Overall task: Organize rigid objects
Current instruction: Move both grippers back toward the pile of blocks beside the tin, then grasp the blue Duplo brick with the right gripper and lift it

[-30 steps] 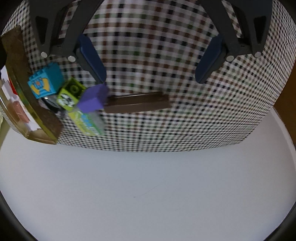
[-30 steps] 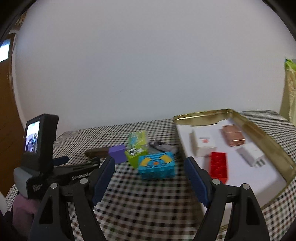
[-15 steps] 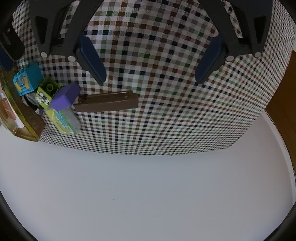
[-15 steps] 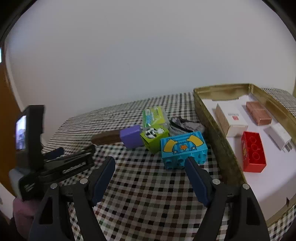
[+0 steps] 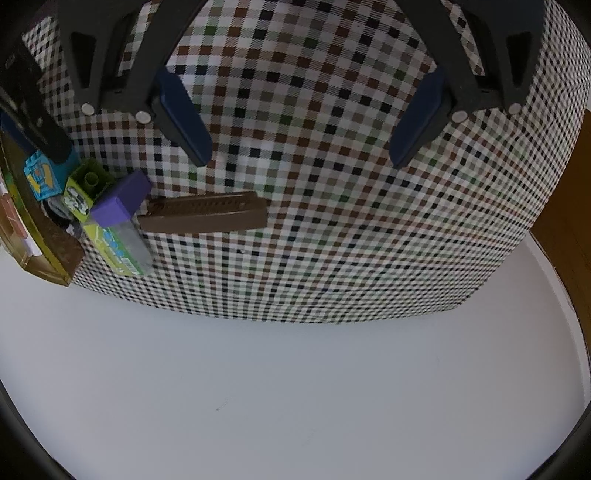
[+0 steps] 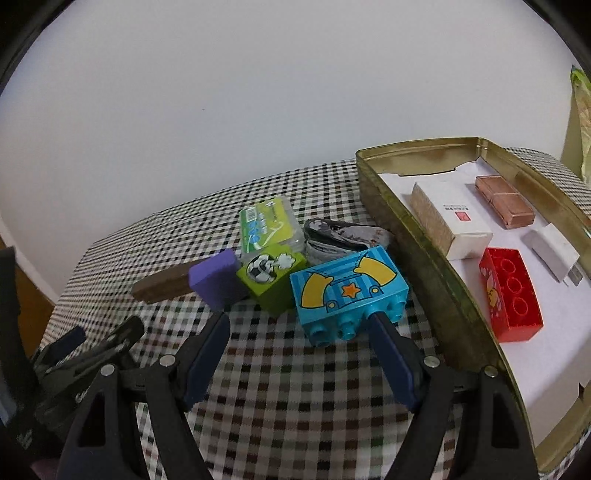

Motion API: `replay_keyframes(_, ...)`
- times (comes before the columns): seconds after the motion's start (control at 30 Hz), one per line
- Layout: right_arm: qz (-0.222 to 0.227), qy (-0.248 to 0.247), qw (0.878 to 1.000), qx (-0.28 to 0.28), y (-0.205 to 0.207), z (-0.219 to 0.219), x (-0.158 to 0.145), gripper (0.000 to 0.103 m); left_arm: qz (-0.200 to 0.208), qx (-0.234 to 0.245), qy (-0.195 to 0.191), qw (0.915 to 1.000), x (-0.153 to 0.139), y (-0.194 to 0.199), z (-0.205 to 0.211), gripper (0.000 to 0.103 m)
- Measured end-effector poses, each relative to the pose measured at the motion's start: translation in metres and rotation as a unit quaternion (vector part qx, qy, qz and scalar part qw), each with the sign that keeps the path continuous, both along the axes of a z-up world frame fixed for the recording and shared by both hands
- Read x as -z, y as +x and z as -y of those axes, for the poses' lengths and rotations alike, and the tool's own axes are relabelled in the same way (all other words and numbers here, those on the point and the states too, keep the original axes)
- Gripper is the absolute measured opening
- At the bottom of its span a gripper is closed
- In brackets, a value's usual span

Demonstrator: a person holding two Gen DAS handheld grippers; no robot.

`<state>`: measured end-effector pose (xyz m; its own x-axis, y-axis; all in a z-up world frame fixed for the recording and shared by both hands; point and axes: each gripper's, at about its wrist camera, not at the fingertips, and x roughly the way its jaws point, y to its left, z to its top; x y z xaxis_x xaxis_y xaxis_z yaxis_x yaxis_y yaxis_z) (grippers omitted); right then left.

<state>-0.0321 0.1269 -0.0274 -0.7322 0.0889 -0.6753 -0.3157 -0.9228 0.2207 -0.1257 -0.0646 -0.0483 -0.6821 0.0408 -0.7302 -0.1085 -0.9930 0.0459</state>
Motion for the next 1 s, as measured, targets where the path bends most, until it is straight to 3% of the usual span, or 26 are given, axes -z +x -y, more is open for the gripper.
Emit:
replay_keyframes(0.13, 0.002, -0.012, 1.000, -0.008, -0.009, -0.003, 0.001, 0.080, 0.009, -0.003, 0.004, 0.9999, 0.002, -0.002, 0.002, 0.098)
replay_keyframes(0.37, -0.041, -0.083, 0.987, -0.130, -0.003, 0.006, -0.003, 0.080, 0.016, -0.002, 0.009, 0.9998, 0.004, -0.004, 0.004, 0.098)
replay_keyframes(0.47, -0.054, -0.073, 0.990, -0.107, 0.006, 0.001, -0.009, 0.080, 0.020, -0.004, 0.013, 0.9997, 0.005, -0.007, 0.007, 0.098)
replay_keyframes(0.57, -0.042, -0.047, 0.996, -0.065, 0.005, -0.012, -0.007, 0.080, 0.023, -0.006, 0.011, 0.9997, 0.005, -0.008, 0.008, 0.098)
replay_keyframes(0.77, -0.025, -0.036, 0.998, -0.036, -0.003, -0.011, -0.004, 0.079, 0.023, 0.000, 0.009, 0.9997, 0.005, -0.006, 0.006, 0.098)
replay_keyframes(0.9, -0.024, -0.036, 0.999, -0.012, 0.000, -0.013, -0.004, 0.061, 0.025, -0.002, 0.012, 0.9996, 0.005, -0.005, 0.007, 0.098)
replay_keyframes(1.0, -0.021, -0.034, 0.999, 0.000, -0.002, -0.010, -0.004, 0.056, 0.027, -0.002, 0.014, 0.9995, 0.005, -0.006, 0.007, 0.098)
